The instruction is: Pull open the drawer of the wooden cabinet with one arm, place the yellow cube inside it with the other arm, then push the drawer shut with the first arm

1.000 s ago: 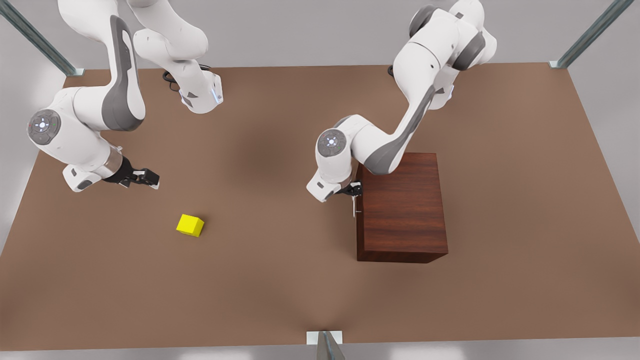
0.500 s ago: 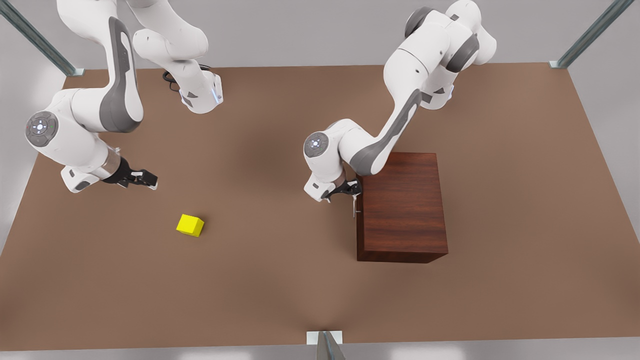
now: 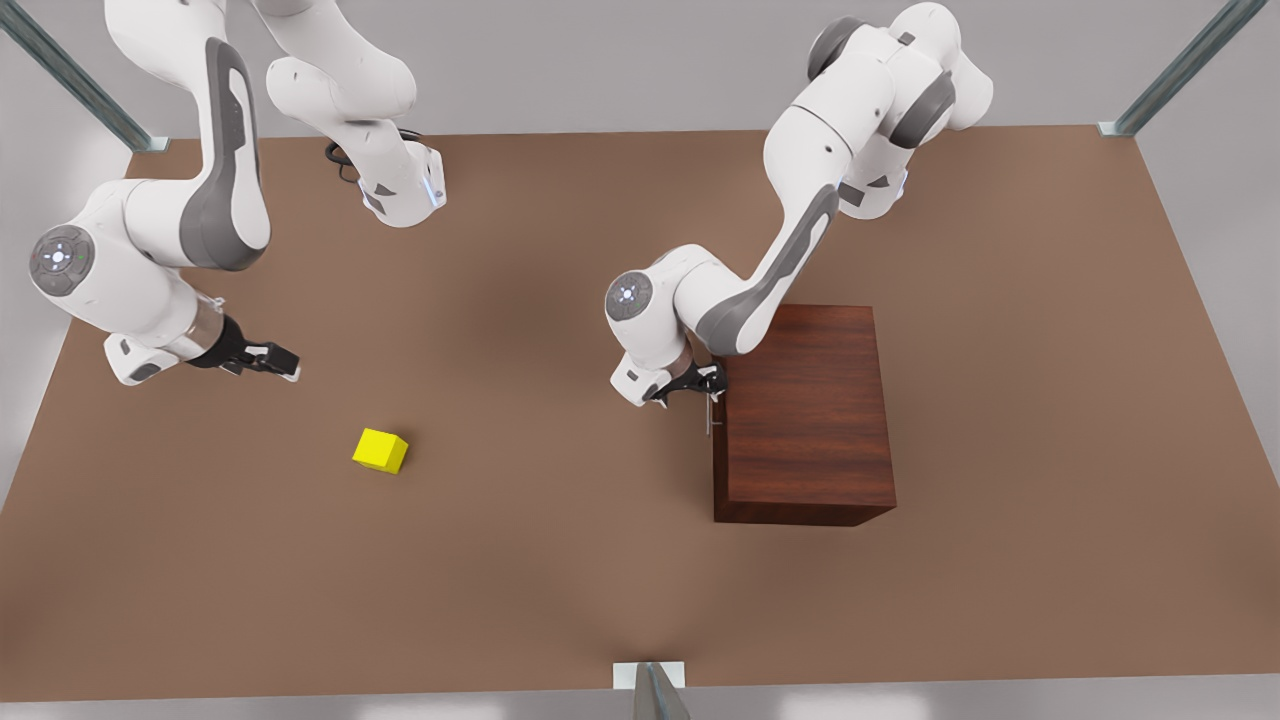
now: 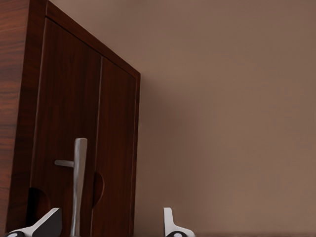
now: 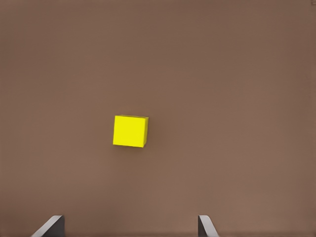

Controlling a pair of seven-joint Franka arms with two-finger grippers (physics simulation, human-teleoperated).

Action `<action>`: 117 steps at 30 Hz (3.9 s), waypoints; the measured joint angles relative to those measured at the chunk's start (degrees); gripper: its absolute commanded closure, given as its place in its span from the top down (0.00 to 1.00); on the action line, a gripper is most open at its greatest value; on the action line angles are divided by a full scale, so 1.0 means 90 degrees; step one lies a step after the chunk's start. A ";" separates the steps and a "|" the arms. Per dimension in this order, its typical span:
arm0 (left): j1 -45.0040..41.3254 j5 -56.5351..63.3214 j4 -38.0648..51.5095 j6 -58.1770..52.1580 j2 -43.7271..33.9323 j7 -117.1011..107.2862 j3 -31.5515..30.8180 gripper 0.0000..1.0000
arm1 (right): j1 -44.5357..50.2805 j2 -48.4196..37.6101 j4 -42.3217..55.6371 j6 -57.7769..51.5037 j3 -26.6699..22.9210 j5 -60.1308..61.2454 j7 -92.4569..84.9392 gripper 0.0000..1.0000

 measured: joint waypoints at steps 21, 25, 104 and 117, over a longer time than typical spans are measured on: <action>-0.0073 -0.0072 0.0101 0.0004 0.0176 0.0182 -0.0012 1.00 | 0.0169 0.0010 0.0000 0.0002 0.0000 0.0004 0.0006 1.00; -0.0088 -0.0086 0.0113 0.0020 0.0183 0.0168 -0.0020 1.00 | 0.0213 0.0011 0.0000 0.0004 0.0000 0.0004 0.0006 1.00; -0.0613 -0.0073 0.0626 0.0821 0.0529 -0.0311 -0.0070 1.00 | 0.0141 0.0118 0.0170 0.0004 -0.0002 -0.0004 0.0015 1.00; 0.3050 -0.1228 0.0100 -0.1974 -0.2619 0.0577 -0.0807 1.00 | 0.0171 0.0212 0.0803 -0.0135 0.0121 -0.0068 0.0269 1.00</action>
